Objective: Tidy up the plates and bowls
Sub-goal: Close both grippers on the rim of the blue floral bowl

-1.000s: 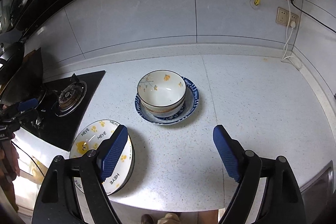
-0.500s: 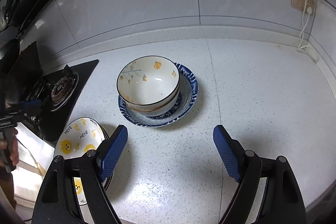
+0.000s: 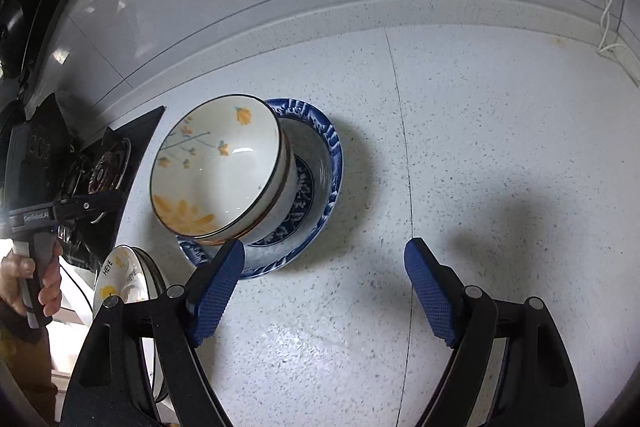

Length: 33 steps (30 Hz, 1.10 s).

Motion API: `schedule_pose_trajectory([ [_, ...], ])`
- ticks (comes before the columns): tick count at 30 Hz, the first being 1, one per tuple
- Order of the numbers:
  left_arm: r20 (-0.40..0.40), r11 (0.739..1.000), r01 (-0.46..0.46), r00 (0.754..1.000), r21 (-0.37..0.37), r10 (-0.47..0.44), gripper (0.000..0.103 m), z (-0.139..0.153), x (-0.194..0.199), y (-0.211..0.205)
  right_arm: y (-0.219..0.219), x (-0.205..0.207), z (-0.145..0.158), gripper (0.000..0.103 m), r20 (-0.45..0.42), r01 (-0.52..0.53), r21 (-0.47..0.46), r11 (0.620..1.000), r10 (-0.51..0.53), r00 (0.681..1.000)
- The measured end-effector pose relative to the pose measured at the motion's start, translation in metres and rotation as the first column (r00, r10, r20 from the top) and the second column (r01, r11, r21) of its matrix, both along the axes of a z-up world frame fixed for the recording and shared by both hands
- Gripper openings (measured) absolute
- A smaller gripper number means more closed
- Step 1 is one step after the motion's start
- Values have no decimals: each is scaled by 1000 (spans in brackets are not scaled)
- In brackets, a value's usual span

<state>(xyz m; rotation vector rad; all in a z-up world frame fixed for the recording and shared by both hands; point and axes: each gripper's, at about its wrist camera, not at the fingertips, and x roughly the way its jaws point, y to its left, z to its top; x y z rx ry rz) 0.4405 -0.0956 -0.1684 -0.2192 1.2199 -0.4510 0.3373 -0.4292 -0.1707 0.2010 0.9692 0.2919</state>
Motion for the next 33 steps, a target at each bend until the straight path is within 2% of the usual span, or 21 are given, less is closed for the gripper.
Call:
schedule_pose_trajectory([
  [3,-47,1000,-9,999,-14,9,68,-12,14,-6,-3,10,-6,71,-27,-18,14,1000,18,999],
  [7,-72,1000,-6,997,-30,4,66,-21,26,-15,-9,21,-12,62,-52,-31,45,998,34,998],
  [13,-121,998,-7,993,-68,-1,49,-36,37,-26,-13,38,-20,42,-87,-59,87,994,67,994],
  [16,-135,995,-12,991,-96,-1,43,-43,41,-27,-14,45,-26,40,-106,-63,99,993,73,992],
  [19,-148,994,-6,989,-110,-10,38,-49,45,-33,-12,52,-31,32,-122,-81,107,991,94,988],
  [24,-164,992,-4,986,-129,-18,31,-57,50,-39,-3,61,-34,28,-133,-112,92,989,124,983],
  [33,-212,986,-21,977,-167,-15,27,-74,58,-42,6,76,-48,24,-166,-150,115,982,168,972],
])
